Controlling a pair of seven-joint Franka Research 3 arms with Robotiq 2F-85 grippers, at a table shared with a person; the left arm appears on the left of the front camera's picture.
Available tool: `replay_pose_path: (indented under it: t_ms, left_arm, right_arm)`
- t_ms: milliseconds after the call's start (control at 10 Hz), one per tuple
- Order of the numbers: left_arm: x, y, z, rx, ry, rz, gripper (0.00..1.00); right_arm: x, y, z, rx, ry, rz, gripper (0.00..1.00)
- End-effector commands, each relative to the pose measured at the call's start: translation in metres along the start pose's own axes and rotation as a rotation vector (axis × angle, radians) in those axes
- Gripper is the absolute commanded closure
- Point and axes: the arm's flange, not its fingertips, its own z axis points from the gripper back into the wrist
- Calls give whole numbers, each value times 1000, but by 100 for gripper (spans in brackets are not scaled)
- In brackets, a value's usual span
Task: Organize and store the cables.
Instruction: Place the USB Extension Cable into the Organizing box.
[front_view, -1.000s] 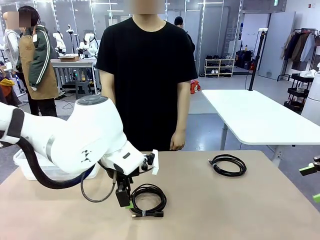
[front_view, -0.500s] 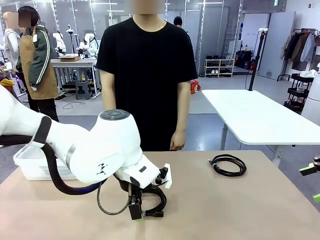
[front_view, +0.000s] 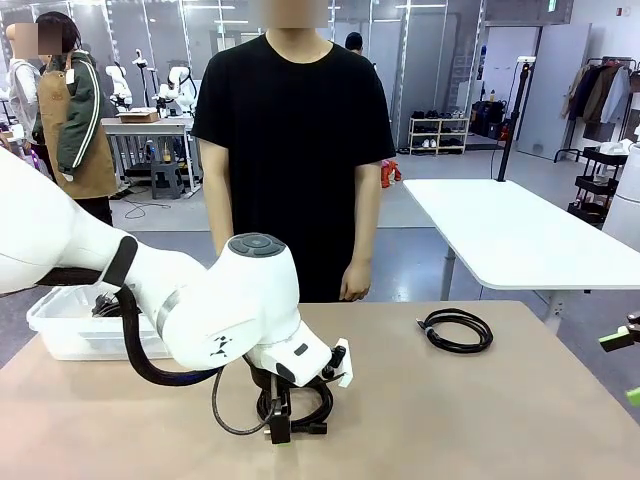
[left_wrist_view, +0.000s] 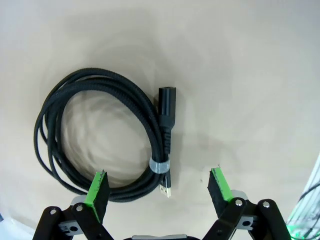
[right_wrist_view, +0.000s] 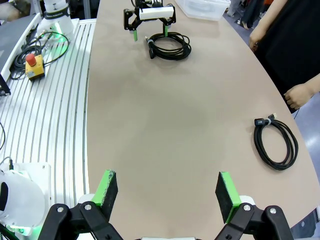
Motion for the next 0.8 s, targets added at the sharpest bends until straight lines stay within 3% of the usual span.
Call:
replay_pose_path:
  t_ms: [0, 200, 300, 400, 500, 700]
  left_arm:
    - [14, 5, -8, -9, 38, 9, 0]
    - [16, 6, -9, -3, 20, 10, 13]
    - [16, 6, -10, -12, 34, 11, 63]
    - [15, 6, -9, -31, 44, 24, 71]
    - [15, 6, -9, -34, 45, 21, 100]
    - [16, 6, -10, -46, 50, 17, 100]
  right_arm:
    - [1, -2, 1, -4, -15, 9, 0]
    - [1, -2, 1, -4, -15, 9, 0]
    - [1, -2, 1, -4, -15, 9, 0]
    - [1, -2, 1, -4, -15, 9, 0]
    - [1, -2, 1, -4, -15, 9, 0]
    - [1, -2, 1, -4, -15, 9, 0]
